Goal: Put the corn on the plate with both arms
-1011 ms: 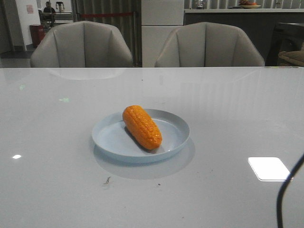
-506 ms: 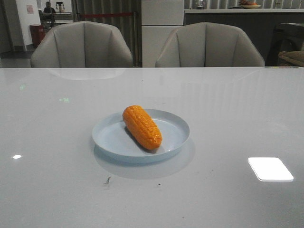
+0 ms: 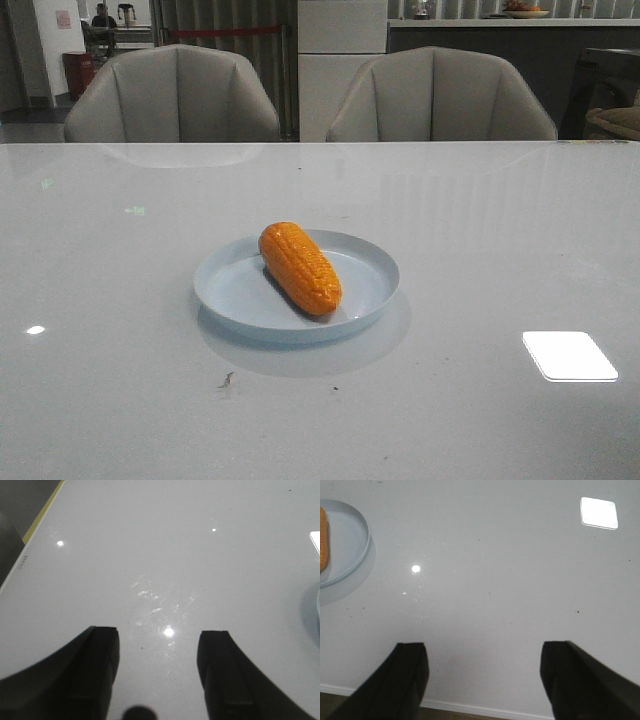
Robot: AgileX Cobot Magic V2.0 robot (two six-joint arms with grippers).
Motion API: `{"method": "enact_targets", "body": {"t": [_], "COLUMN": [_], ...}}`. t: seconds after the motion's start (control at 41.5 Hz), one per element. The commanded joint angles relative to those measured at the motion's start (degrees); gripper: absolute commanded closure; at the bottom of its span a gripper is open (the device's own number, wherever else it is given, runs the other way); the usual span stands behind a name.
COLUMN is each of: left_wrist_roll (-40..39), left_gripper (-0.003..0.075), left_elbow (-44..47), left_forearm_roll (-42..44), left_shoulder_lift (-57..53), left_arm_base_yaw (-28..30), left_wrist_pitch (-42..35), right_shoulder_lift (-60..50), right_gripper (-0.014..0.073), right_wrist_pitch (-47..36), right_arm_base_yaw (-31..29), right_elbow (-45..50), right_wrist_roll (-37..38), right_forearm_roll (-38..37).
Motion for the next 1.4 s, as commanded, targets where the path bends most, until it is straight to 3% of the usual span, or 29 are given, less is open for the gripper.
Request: {"method": "enact_targets", "body": {"t": [0.0,0.482,0.602,0.843,1.06,1.373], "left_wrist_roll": [-0.2,-0.2,0.9,21.0,22.9,22.9], "left_gripper": [0.0299,0.0299,0.0305,0.0442,0.0633,0.0624], "left_elbow": [-1.7,-1.7,-1.7,-1.7,-1.7,7.5], "left_forearm_roll": [0.7,0.7,-3.4,-18.5,-21.0,-21.2], "left_shoulder_lift": [-0.3,-0.5,-0.6,-3.6,-11.2,-27.8], "left_arm_base_yaw": [-0.3,-0.3,-0.1,-0.1,-0.1,5.3], "left_wrist_pitch": [-4.1,-4.1,-6.0,-8.6,-14.2,-16.3], "right_shoulder_lift": [0.0,0.0,0.0,0.0,0.0,0.0], "right_gripper": [0.0017,0.0017,0.0017,0.0017,0.0017,0.0017], "right_wrist_pitch": [-3.5,-3.5,-3.5,-3.5,-3.5,-3.5], "right_arm_base_yaw": [-0.4,-0.4,-0.4,-0.4,-0.4,-0.4], "right_elbow": [-1.5,-1.5,-1.5,-1.5,-1.5,-1.5], "right_wrist_roll": [-0.2,-0.2,-0.2,-0.2,-0.2,-0.2], "right_forearm_roll": [0.0,0.0,0.0,0.0,0.0,0.0]}}
